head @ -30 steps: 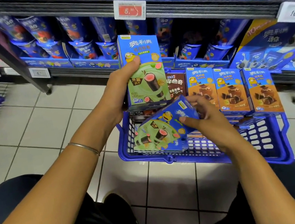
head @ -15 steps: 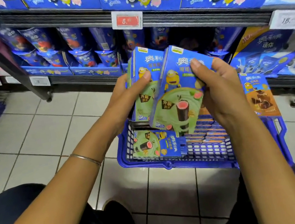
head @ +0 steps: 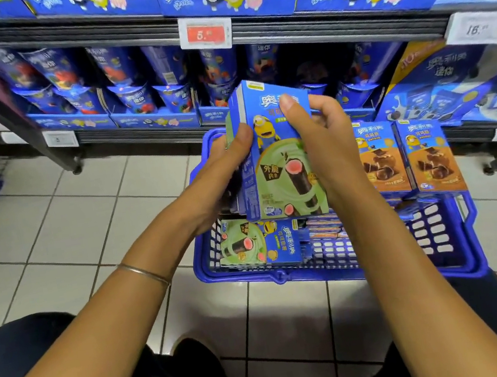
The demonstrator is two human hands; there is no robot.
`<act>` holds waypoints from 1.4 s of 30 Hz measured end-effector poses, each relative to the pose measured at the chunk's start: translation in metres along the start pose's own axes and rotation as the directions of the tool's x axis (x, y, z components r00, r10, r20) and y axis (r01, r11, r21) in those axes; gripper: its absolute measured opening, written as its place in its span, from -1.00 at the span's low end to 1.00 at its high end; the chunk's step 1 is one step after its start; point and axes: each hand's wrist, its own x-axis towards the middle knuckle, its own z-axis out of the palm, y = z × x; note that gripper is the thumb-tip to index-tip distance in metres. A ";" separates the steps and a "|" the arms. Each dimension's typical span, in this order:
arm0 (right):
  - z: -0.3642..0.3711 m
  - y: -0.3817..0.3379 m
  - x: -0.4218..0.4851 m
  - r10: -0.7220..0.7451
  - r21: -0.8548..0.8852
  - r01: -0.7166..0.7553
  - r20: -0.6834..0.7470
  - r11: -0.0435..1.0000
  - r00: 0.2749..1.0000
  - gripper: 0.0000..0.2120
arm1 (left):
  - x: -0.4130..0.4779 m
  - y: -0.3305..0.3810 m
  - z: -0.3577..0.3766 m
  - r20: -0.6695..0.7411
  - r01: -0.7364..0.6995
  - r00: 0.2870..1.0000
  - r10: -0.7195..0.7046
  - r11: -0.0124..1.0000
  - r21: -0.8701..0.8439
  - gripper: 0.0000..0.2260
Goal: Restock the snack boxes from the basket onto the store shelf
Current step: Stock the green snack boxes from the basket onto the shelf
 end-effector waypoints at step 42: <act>-0.050 0.157 -0.021 0.587 -0.717 -0.291 0.200 0.634 0.785 -0.75 | 0.002 0.005 -0.006 -0.117 -0.057 0.993 0.017 0.936 -0.348 -0.30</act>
